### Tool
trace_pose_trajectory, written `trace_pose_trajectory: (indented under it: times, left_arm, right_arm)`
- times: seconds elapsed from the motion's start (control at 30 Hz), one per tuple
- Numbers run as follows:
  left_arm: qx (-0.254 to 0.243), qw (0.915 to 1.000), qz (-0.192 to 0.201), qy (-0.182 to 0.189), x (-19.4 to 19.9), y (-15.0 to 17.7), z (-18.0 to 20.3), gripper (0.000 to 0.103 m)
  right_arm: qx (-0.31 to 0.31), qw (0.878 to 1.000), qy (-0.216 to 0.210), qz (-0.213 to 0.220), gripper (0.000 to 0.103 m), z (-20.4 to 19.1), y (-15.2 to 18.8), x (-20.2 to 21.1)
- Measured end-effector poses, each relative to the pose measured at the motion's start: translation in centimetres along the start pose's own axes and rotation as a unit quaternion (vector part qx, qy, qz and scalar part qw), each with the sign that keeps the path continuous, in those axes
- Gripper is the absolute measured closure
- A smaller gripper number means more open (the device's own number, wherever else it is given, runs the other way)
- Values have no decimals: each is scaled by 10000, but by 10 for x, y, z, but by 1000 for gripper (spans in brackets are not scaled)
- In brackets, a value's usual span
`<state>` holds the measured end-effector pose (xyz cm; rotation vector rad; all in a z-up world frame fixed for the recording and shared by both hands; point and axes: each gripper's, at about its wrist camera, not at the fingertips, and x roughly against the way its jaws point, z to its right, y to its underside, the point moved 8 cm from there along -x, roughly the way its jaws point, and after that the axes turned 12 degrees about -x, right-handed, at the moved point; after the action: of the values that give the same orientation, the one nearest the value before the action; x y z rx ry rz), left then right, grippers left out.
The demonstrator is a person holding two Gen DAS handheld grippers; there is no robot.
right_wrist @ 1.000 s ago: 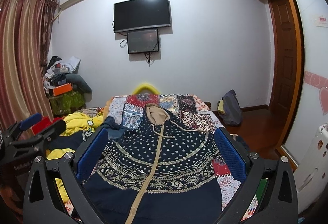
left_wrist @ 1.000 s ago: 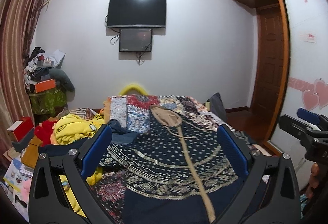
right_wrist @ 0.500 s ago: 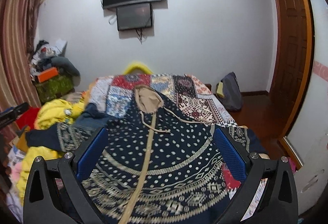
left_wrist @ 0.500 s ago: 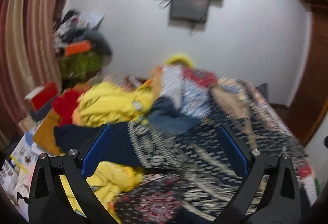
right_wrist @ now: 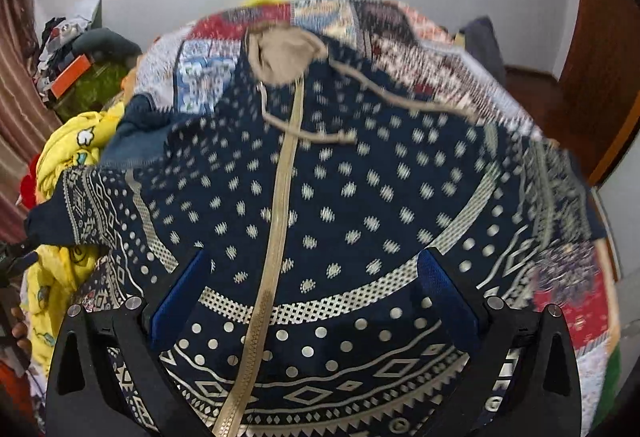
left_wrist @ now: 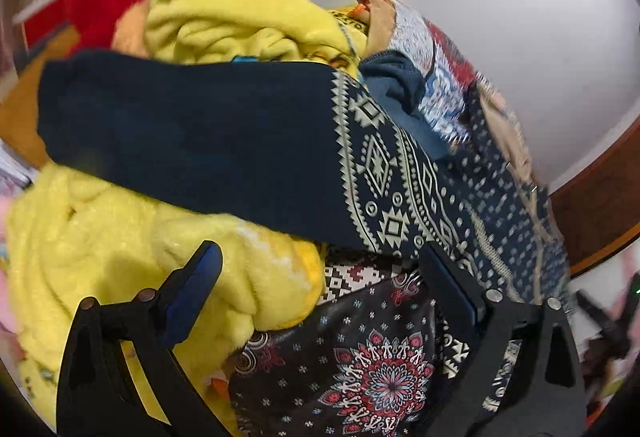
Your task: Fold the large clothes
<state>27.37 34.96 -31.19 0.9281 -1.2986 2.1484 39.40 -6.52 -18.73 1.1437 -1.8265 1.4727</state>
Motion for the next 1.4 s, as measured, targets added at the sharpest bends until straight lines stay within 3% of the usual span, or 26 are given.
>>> trace_pose_trajectory:
  times: [0.1, 0.17, 0.33, 0.5, 0.6, 0.7, 0.8, 0.87, 0.9, 0.97, 1.0, 1.07, 1.17, 1.27, 1.4]
  left_arm:
    - [389, 9990, 77, 213, -3, -6, -20, 7]
    - [657, 9970, 114, 390, -7, -12, -33, 15]
    - [1251, 9899, 229, 632, -14, -25, -67, 15]
    - [2044, 9745, 4, 928, -29, -17, -92, 17]
    - [2169, 9707, 22, 1029, -29, -16, -98, 20]
    - [2287, 9699, 19, 836, -30, -20, -106, 28]
    - [2361, 9708, 105, 400, -31, -30, -114, 44]
    - [2164, 9762, 80, -95, -30, -37, -115, 66]
    - [1982, 9792, 33, -424, -29, -41, -114, 71]
    - [1475, 9822, 86, -1164, -21, -55, -105, 93]
    - [1213, 9816, 192, -1465, -15, -65, -97, 94]
    - [833, 9809, 423, -1707, -3, -87, -76, 97]
    - [263, 9808, 741, -1786, 13, -126, -31, 98]
    - [-206, 9845, 1038, -1401, 28, -158, 26, 100]
    - [-852, 9832, 1361, -868, 41, -188, 117, 100]
  right_arm:
    - [-38, 9999, 31, -147, 1, 3, 2, -11]
    - [-60, 9996, -3, -275, 1, 4, 5, -17]
    - [-92, 9991, 16, -407, 1, 6, 7, -23]
    - [-114, 9992, 29, -376, 1, 7, 7, -22]
    - [-92, 9994, 20, -336, 1, 4, 8, -19]
    - [-32, 9995, 8, -306, 1, 0, 9, -16]
    - [37, 9997, 8, -258, 1, -3, 9, -12]
    - [71, 9997, -5, -220, 1, -4, 8, -8]
    - [80, 9998, -11, -196, 1, -4, 8, -5]
    - [94, 9999, -19, -131, 1, -1, 6, 2]
    - [95, 9999, -14, -113, 1, 0, 6, 4]
    - [116, 9999, 1, -75, 1, 4, 3, 9]
    - [145, 9999, 74, 14, 1, 11, -2, 17]
    - [152, 9998, 87, 93, 1, 19, -8, 26]
    - [238, 9994, 152, 186, 1, 31, -16, 35]
